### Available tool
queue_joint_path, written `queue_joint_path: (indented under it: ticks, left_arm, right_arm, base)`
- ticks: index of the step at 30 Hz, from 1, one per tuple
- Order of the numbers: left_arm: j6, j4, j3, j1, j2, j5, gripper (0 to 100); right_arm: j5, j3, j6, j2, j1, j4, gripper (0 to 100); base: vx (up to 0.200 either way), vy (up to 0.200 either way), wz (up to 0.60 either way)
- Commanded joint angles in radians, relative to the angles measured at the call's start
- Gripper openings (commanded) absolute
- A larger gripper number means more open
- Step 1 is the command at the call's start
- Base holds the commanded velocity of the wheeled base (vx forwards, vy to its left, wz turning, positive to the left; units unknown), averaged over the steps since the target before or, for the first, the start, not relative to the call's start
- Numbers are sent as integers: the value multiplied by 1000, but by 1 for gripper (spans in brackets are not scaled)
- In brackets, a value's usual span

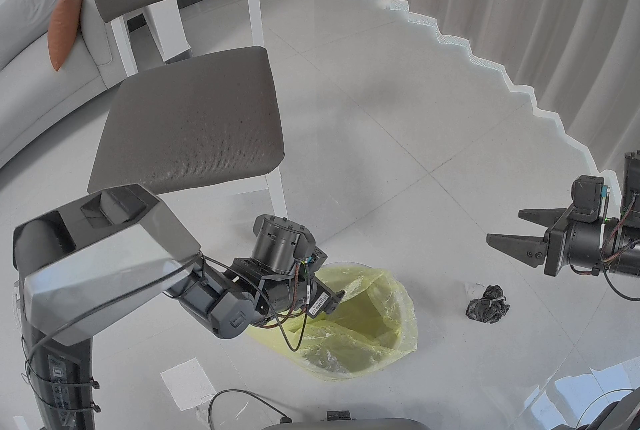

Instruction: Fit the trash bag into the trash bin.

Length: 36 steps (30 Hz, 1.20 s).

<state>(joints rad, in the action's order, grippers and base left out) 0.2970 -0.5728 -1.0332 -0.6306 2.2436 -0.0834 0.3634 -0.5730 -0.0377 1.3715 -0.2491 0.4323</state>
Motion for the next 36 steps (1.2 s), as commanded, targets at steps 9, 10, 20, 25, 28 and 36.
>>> queue_joint_path:
  ticks: [9,10,20,25,28,36]
  left_arm:
    - [-1,1,-76,-9,120,1,100]
    - [-1,1,-77,-11,123,1,100]
    - [-13,1,-103,-11,129,1,0]
    - [-53,-1,-154,-3,128,-1,0]
    - [-78,2,-205,6,123,-2,0]
    - [-121,2,-232,45,136,-1,0]
  right_arm:
    - [8,2,-1,-6,14,0,100]
    - [9,2,-2,-6,14,0,100]
    - [35,-2,-1,0,41,0,100]
    - [37,-2,-1,3,45,0,100]
    - [37,-4,-1,4,47,2,100]
    - [38,-4,-1,6,50,0,100]
  base:
    - [0,0,0]
    - [0,0,0]
    - [0,0,0]
    - [0,0,0]
    - [0,0,0]
    - [0,0,0]
